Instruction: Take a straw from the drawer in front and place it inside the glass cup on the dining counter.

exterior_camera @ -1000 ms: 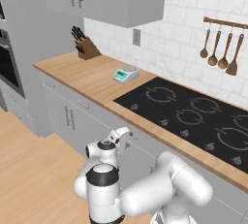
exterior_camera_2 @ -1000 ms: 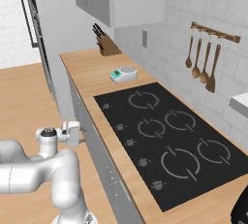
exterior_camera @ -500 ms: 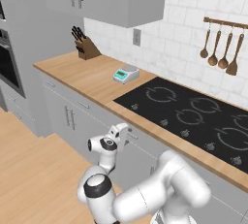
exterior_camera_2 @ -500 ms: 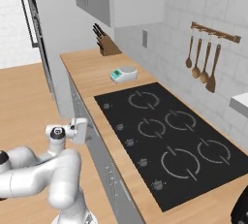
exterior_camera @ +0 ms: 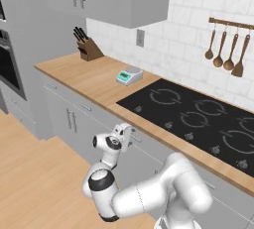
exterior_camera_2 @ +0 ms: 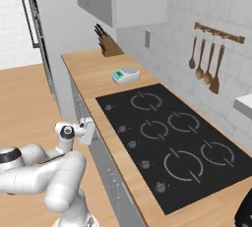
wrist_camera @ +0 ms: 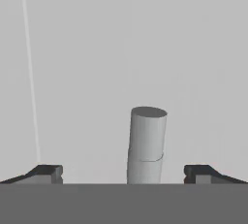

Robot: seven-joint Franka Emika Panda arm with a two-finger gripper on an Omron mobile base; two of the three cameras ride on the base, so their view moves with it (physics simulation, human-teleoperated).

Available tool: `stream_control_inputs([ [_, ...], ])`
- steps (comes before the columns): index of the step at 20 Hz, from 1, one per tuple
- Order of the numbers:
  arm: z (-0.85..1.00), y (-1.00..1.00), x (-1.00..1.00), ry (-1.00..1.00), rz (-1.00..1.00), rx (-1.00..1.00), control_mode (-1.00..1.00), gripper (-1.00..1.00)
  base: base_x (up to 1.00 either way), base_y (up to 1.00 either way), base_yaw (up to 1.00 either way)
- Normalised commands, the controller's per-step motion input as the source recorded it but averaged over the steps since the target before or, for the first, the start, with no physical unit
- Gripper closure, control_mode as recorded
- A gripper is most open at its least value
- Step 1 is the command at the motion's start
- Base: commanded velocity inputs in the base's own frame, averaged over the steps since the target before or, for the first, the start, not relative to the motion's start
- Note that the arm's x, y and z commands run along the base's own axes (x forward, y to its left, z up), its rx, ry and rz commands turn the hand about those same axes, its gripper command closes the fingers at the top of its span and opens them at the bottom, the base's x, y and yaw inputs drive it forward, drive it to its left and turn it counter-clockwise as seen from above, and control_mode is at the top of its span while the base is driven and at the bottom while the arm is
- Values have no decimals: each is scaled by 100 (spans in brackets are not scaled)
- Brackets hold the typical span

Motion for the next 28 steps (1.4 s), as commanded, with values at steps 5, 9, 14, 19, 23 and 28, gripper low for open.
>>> stream_control_inputs([
  [5, -37, -14, 22, 3, 3, 0, -100, 100, 0, 0, 0],
  [9, -10, -16, -5, 0, 3, 0, -100, 100, 0, 0, 0],
  [14, -2, -4, -41, -1, 4, 9, -100, 100, 0, 0, 0],
  [19, 0, 13, -93, -2, 3, 17, -100, 100, 0, 0, 0],
  [23, 0, 41, -100, 0, 3, 20, -100, 100, 0, 0, 0],
  [28, 0, 65, -100, 0, 5, 20, -100, 100, 0, 0, 0],
])
